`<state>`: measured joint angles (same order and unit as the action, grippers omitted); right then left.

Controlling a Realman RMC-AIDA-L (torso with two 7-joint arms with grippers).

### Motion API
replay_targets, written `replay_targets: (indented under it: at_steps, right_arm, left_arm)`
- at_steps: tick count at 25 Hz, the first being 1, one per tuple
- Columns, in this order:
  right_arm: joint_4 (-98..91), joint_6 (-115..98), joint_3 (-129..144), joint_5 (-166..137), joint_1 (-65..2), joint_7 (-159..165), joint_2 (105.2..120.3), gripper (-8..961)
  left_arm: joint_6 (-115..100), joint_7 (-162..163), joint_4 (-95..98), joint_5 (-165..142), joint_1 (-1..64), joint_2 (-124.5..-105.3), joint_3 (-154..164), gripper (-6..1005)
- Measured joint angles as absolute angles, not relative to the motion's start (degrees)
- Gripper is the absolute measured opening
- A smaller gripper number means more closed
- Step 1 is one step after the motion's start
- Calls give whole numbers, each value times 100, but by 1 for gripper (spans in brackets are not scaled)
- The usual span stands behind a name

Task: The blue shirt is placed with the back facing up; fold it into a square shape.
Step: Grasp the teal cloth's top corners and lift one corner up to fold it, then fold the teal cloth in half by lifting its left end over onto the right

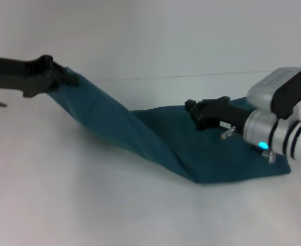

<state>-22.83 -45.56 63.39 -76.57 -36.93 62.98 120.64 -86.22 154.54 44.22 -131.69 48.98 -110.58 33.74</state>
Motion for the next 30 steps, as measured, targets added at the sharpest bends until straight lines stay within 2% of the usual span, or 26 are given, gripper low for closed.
replay_targets:
  at_steps: [5,12,18,26,30]
  right_arm:
    - [-1316,-4430,6348,-6782,-4232,5079,12094,-1]
    - [-526,-4195,6370,-6689,-4957,4508,12165,-1]
    - [96,-4132,6388,-6950,-5524,4488,12166,0]
    - [478,-4463,6282,-7439,-5916,4632,12164,0]
    - [468,-4429,5812,-7426,-5843,4658,12162,-1]
  left_arm:
    - [-8611,15468,4420,-13118,5105,-10995,3375,52]
    - [-8677,15457,4426,-13020,5161,-10917,3375,52]
    - [-8871,15441,4527,-12974,5171,-10843,3325,52]
    - [-8934,15407,4599,-12920,5136,-10782,3322,53]
    - [-8938,15359,4592,-12919,5116,-10790,3321,53]
